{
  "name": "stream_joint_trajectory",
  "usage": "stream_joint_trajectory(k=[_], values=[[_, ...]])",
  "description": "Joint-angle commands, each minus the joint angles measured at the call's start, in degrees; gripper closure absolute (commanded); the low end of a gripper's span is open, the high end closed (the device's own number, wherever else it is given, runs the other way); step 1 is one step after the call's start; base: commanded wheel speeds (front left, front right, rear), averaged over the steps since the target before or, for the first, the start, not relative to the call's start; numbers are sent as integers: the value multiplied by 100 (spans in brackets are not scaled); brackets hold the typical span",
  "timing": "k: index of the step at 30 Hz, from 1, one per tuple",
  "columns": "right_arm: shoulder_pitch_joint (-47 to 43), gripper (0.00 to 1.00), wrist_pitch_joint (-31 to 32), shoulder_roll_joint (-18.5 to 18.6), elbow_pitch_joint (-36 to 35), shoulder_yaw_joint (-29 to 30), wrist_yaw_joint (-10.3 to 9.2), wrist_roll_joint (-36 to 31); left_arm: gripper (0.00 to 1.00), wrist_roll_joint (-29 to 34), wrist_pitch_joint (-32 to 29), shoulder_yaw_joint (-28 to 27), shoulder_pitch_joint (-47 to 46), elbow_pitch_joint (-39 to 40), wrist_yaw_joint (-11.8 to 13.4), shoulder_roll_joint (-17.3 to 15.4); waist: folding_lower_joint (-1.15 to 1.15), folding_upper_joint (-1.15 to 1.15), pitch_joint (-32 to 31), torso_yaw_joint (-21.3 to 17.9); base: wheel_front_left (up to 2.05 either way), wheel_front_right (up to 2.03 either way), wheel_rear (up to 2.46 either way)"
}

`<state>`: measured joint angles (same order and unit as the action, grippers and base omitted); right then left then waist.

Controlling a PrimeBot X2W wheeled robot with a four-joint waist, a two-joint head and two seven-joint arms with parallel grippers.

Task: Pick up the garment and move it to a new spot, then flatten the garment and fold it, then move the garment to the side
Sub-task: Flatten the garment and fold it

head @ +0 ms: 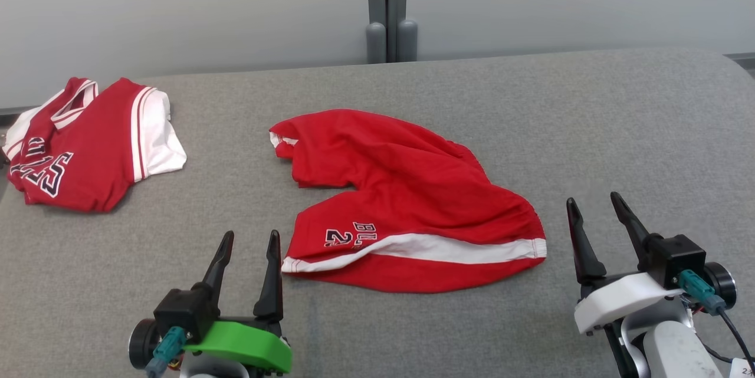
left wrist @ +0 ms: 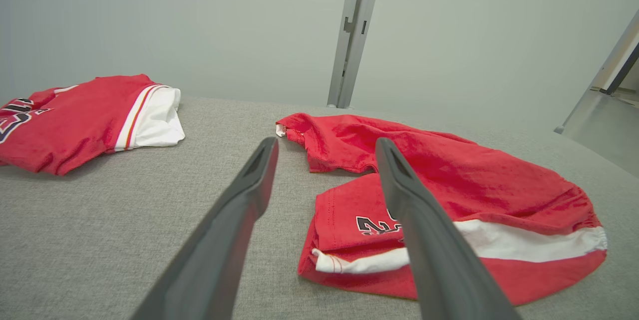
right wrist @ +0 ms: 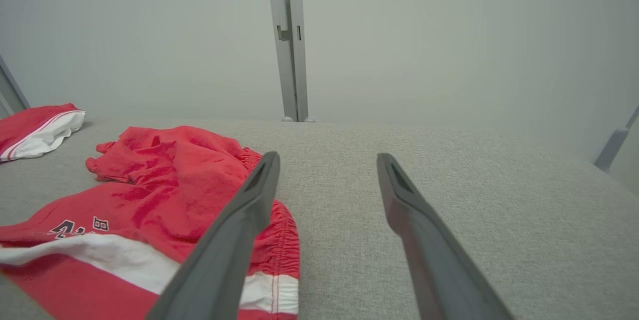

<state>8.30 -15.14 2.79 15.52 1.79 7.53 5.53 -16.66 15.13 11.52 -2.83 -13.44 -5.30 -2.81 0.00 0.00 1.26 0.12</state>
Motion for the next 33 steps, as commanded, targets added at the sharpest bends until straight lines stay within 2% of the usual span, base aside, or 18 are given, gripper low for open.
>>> stream_joint_trajectory(k=[1, 24, 28, 33], values=[[-91, 0, -1, 20, -16, -13, -8, 50, 0, 1, 3, -12, 70, 11, -11, -15, 0, 0, 1, 14, 0, 0, 0], [-150, 0, -1, 20, -16, -124, -8, 70, 0, 27, 3, -109, 156, -17, -18, -15, 0, 0, -45, 104, 0, 0, 0], [-137, 0, -1, 19, 186, -72, -8, 19, 0, 33, 3, -112, 148, -12, -22, -15, 0, 0, 3, 121, 0, 0, 0], [64, 0, -1, 21, 860, -72, -8, -219, 0, 21, 3, -76, 76, -4, -27, -15, 0, 0, 131, 192, 0, 0, 0]])
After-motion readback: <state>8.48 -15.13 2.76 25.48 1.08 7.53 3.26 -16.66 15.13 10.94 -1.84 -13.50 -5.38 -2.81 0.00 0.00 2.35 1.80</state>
